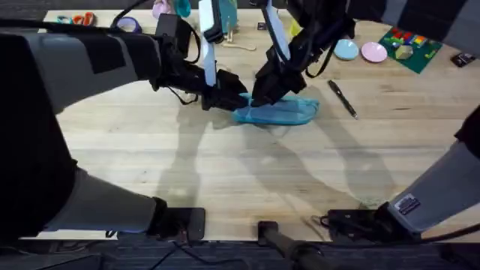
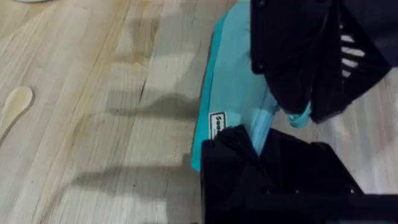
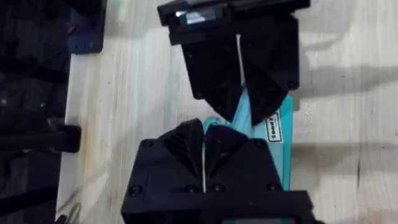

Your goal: Unzip the bag, pick up the pens from the table one at a time and place them inside, then zip the bag closed.

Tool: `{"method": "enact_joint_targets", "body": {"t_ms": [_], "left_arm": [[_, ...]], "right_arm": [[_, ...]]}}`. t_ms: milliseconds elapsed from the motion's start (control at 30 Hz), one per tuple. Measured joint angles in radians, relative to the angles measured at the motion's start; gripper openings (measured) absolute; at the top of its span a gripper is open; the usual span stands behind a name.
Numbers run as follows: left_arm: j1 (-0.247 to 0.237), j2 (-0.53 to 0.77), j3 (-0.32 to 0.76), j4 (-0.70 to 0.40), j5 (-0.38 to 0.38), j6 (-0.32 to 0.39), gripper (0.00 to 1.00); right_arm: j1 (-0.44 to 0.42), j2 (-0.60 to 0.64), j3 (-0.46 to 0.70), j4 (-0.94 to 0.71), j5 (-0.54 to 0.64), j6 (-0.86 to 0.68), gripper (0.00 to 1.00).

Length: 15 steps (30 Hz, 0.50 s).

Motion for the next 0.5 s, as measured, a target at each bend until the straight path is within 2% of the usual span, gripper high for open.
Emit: {"method": "enact_joint_targets", "body": {"t_ms": [167,200,400,500], "left_arm": [[0.000,0.000,0.000,0.000,0.000,0.000,0.041],[0.000,0.000,0.000,0.000,0.000,0.000,0.041],[0.000,0.000,0.000,0.015,-0.012,0.000,0.041],[0.000,0.000,0.000,0.016,-0.014,0.000,0.041]], "right_arm": [[0.004,0.000,0.019,-0.004,0.008,0.040,0.030],[0.004,0.000,0.021,-0.006,0.008,0.050,0.088],[0.004,-0.002,0.022,-0.034,-0.034,0.071,0.946],[-0.003,-0.010,0.022,-0.038,-0.044,0.075,0.995]]}}
